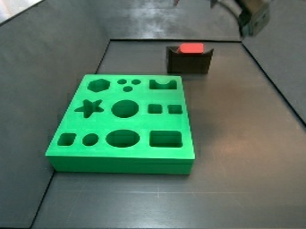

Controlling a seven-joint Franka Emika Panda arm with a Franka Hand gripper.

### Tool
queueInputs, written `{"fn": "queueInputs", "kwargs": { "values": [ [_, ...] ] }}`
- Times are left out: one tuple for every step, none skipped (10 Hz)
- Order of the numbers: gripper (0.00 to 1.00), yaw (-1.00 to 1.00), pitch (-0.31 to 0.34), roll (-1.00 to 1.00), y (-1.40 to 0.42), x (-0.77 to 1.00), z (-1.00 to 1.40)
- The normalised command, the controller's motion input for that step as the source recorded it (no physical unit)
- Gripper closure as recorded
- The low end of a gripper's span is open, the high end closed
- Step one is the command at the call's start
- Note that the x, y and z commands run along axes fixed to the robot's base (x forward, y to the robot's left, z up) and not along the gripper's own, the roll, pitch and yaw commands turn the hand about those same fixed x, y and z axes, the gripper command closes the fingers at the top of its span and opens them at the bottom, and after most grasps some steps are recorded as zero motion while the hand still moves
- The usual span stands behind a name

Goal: Pick up the square-circle object. Move up. Place the square-circle object on the fixture. Regrasp the square-circle object. Rotate the square-circle object. Move to above the board. Insert the square-circle object.
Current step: Regrasp the square-circle object.

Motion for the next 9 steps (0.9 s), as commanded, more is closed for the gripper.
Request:
{"fn": "queueInputs", "kwargs": {
  "values": [
    [0.0, 0.13, 0.018, 0.04, 0.06, 0.06, -1.0],
    [0.0, 0.13, -0.004, 0.04, 0.06, 0.07, -1.0],
    [0.0, 0.11, -0.036, 0.06, 0.05, 0.08, -1.0],
    [0.0, 0.1, -0.055, 0.06, 0.05, 0.09, -1.0],
    [0.0, 0.07, -0.071, 0.07, 0.04, 0.1, -1.0],
    [0.0, 0.06, -0.079, 0.07, 0.04, 0.11, -1.0],
    [0.0, 0.02, -0.079, 0.07, 0.03, 0.1, -0.83],
    [0.0, 0.01, -0.08, 0.07, 0.02, 0.09, -0.73],
    [0.0, -0.01, -0.068, 0.07, 0.01, 0.08, -0.53]
  ]
}}
